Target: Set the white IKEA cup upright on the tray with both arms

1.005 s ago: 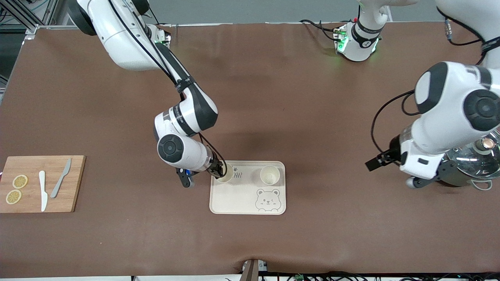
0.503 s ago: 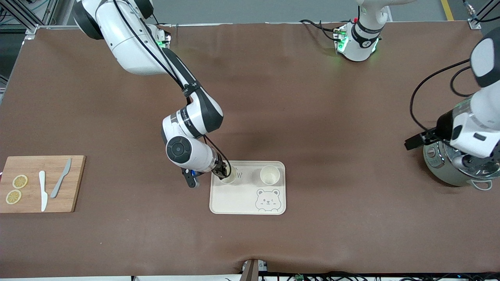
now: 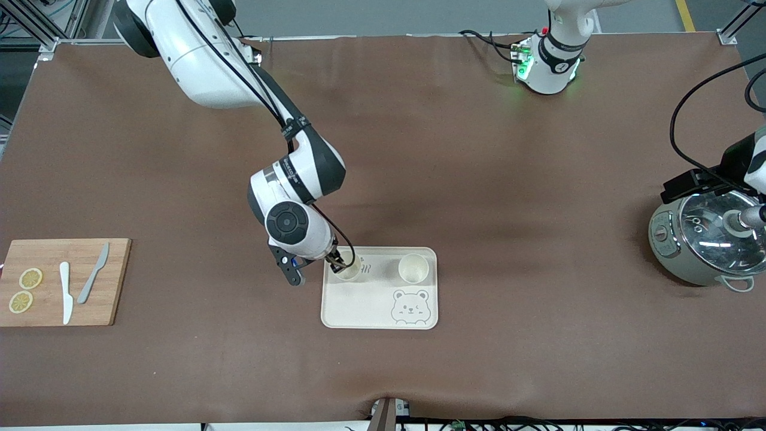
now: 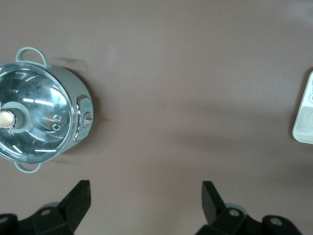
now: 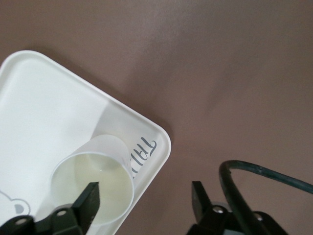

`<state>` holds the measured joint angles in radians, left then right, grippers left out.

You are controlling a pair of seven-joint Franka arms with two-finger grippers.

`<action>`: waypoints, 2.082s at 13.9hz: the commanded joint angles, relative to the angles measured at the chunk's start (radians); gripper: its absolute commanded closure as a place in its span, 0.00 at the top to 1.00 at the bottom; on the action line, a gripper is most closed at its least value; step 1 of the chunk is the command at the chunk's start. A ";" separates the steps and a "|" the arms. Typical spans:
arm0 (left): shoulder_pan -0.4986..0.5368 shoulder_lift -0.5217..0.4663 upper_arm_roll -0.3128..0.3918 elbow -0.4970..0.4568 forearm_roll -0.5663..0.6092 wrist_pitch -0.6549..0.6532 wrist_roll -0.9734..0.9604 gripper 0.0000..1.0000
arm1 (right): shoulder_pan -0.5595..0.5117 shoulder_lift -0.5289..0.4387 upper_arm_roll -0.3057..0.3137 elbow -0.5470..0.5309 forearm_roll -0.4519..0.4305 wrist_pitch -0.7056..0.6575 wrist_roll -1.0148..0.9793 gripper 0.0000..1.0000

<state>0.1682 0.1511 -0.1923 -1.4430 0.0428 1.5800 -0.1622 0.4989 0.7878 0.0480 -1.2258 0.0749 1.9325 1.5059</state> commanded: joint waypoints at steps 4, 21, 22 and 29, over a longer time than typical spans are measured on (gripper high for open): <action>0.002 -0.064 0.001 -0.008 0.009 -0.049 0.017 1.00 | -0.038 -0.209 -0.005 0.042 -0.020 -0.265 -0.024 1.00; -0.127 -0.208 0.092 -0.054 0.002 -0.138 0.026 1.00 | -0.466 -0.748 -0.008 -0.494 0.003 -0.299 -1.273 1.00; -0.140 -0.235 0.100 -0.088 0.002 -0.129 0.026 1.00 | -0.483 -0.751 -0.010 -0.485 -0.006 -0.300 -1.378 1.00; -0.204 -0.263 0.157 -0.151 -0.006 -0.086 0.024 1.00 | -0.557 -0.789 -0.008 -0.272 -0.007 -0.594 -1.758 1.00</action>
<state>-0.0230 -0.0986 -0.0465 -1.5709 0.0428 1.4673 -0.1555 -0.0452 0.0251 0.0221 -1.5592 0.0725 1.4135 -0.2462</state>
